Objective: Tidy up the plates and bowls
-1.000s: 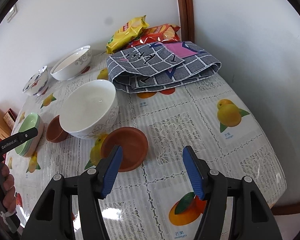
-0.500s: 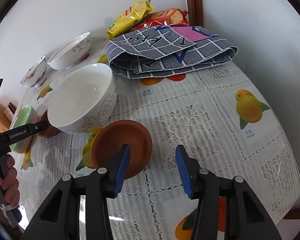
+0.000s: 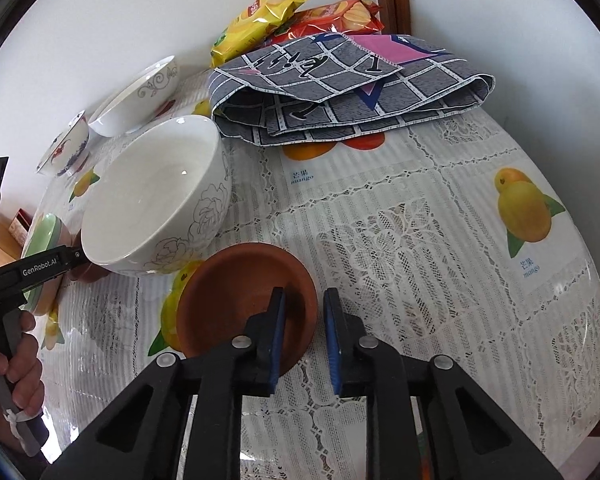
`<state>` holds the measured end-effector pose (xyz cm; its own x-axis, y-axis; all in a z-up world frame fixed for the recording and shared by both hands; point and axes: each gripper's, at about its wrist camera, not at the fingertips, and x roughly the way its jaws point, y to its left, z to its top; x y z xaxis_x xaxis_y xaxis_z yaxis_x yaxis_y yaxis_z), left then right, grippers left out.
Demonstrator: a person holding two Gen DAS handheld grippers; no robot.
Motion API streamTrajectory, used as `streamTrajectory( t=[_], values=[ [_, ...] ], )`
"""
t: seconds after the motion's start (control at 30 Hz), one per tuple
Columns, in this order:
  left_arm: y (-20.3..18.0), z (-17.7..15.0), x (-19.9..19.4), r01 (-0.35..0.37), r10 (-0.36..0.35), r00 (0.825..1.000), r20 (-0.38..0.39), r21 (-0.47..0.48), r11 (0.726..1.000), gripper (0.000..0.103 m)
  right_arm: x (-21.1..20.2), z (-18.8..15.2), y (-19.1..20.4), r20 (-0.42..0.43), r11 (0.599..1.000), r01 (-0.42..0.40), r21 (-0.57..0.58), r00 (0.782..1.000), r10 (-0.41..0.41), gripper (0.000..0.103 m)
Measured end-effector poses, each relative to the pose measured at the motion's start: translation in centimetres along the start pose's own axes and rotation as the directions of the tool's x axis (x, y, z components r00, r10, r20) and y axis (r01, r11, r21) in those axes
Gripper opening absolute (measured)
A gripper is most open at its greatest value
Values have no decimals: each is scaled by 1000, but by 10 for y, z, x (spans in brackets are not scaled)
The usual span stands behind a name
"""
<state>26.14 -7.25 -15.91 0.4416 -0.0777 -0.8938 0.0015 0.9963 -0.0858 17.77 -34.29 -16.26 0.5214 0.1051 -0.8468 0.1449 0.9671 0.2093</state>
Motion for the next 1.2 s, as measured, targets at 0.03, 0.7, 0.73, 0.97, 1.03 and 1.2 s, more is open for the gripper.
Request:
streamTrajectory(
  t=[0.03, 0.7, 0.73, 0.97, 1.03, 1.2],
  values=[
    [-1, 0, 0, 11, -11, 1000, 2, 3, 1000, 24, 1, 0, 0, -1, 1000, -4, 3, 1000, 4, 13],
    [5, -12, -43, 56, -58, 995, 79, 27, 998, 8, -36, -9, 18, 91, 998, 43, -35, 995, -40, 9],
    [5, -12, -47, 55, -57, 995, 86, 29, 998, 8, -40, -9, 19, 96, 999, 40, -32, 995, -37, 9],
    [7, -13, -75, 74, -79, 988, 130, 41, 996, 8, -64, -4, 28, 137, 999, 44, -32, 990, -40, 10],
    [7, -13, -82, 80, -85, 986, 141, 46, 996, 8, -70, -3, 32, 148, 998, 50, -33, 988, -44, 10],
    [9, -13, -96, 93, -101, 981, 165, 50, 994, 8, -82, 1, 41, 163, 998, 46, -35, 986, -40, 10]
  ],
)
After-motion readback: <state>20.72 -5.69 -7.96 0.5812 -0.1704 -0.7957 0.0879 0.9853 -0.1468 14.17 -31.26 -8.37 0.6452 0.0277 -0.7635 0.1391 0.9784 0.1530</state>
